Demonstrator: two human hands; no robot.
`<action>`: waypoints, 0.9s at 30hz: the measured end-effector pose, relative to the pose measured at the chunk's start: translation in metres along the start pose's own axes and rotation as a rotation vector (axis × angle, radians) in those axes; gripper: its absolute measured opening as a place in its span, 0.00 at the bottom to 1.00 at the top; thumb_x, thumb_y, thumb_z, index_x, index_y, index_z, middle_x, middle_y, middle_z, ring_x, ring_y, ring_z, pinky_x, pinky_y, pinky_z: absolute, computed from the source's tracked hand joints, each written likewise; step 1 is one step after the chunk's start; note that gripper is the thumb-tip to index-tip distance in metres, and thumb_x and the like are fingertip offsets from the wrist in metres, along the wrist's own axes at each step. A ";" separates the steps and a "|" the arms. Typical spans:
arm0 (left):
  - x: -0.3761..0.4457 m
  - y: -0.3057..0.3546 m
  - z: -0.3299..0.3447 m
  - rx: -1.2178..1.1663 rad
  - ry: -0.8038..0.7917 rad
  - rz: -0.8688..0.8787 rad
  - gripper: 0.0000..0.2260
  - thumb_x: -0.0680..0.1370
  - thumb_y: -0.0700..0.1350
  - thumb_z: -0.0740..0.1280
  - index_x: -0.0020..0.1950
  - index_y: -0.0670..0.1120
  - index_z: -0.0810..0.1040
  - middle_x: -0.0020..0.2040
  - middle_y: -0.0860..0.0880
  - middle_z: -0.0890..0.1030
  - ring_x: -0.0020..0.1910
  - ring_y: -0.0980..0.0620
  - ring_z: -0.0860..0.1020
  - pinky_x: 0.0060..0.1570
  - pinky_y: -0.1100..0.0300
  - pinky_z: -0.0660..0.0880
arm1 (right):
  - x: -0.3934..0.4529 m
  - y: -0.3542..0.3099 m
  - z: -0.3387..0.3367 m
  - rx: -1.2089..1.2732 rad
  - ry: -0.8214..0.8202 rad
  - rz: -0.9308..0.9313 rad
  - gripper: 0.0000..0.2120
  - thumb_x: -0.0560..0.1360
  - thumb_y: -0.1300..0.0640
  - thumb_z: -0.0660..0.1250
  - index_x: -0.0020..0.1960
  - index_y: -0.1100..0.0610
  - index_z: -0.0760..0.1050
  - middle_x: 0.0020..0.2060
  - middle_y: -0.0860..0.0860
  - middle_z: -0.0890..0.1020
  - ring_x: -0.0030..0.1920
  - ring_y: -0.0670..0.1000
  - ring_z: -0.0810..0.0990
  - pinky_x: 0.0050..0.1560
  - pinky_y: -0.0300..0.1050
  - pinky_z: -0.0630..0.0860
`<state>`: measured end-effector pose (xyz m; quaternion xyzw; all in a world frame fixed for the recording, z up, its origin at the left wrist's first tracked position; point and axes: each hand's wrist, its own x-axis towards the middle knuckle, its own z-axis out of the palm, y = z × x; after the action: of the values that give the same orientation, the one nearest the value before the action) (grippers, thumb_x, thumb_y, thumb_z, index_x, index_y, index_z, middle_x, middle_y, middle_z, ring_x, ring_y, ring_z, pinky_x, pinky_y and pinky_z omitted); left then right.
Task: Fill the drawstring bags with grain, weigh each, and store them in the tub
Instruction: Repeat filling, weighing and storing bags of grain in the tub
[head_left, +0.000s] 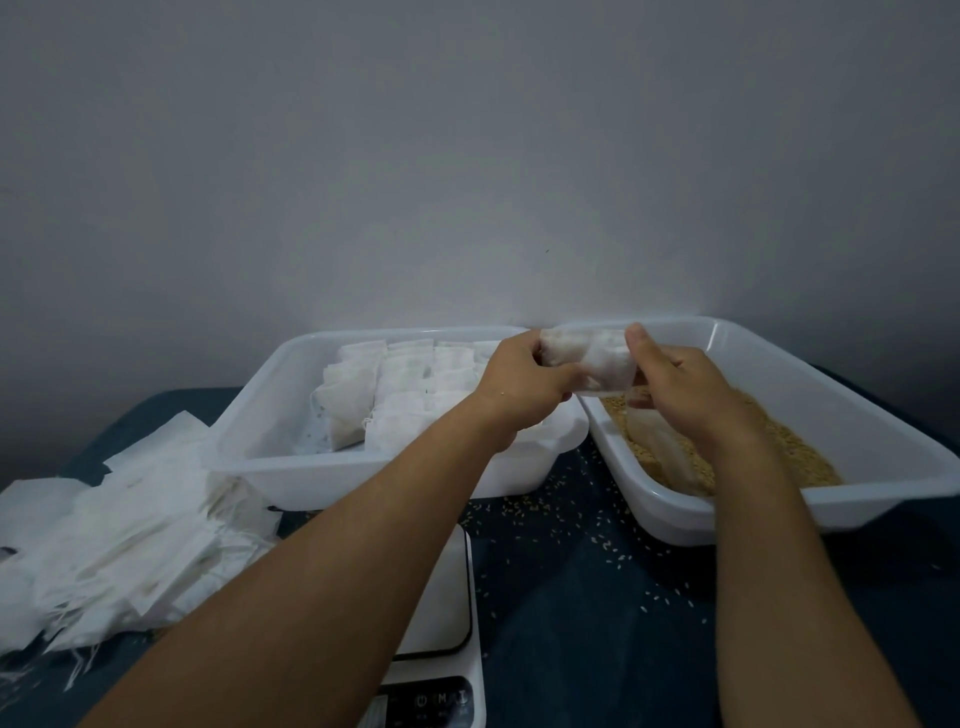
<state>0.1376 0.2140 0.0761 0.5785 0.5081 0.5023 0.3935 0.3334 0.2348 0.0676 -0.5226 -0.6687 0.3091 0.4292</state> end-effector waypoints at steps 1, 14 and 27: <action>0.000 0.000 0.000 0.003 0.000 0.002 0.08 0.75 0.40 0.76 0.52 0.50 0.83 0.50 0.44 0.86 0.50 0.44 0.86 0.52 0.45 0.84 | 0.000 0.001 0.001 -0.034 0.013 0.003 0.33 0.74 0.21 0.55 0.47 0.44 0.87 0.43 0.46 0.88 0.47 0.51 0.87 0.55 0.59 0.82; -0.002 0.000 0.004 -0.047 -0.002 0.007 0.07 0.77 0.38 0.74 0.53 0.47 0.83 0.51 0.43 0.86 0.47 0.48 0.84 0.53 0.47 0.84 | 0.001 0.000 -0.001 -0.024 0.039 0.002 0.32 0.76 0.23 0.55 0.47 0.45 0.87 0.45 0.47 0.88 0.49 0.51 0.87 0.57 0.60 0.82; -0.003 -0.003 0.006 -0.094 -0.005 0.008 0.07 0.76 0.38 0.75 0.49 0.50 0.82 0.43 0.51 0.85 0.42 0.53 0.83 0.50 0.55 0.85 | 0.000 -0.001 -0.001 -0.160 0.135 -0.006 0.35 0.80 0.27 0.54 0.40 0.55 0.84 0.39 0.54 0.86 0.44 0.56 0.85 0.45 0.51 0.79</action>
<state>0.1429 0.2120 0.0718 0.5626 0.4806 0.5257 0.4196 0.3335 0.2343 0.0691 -0.5728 -0.6624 0.2175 0.4311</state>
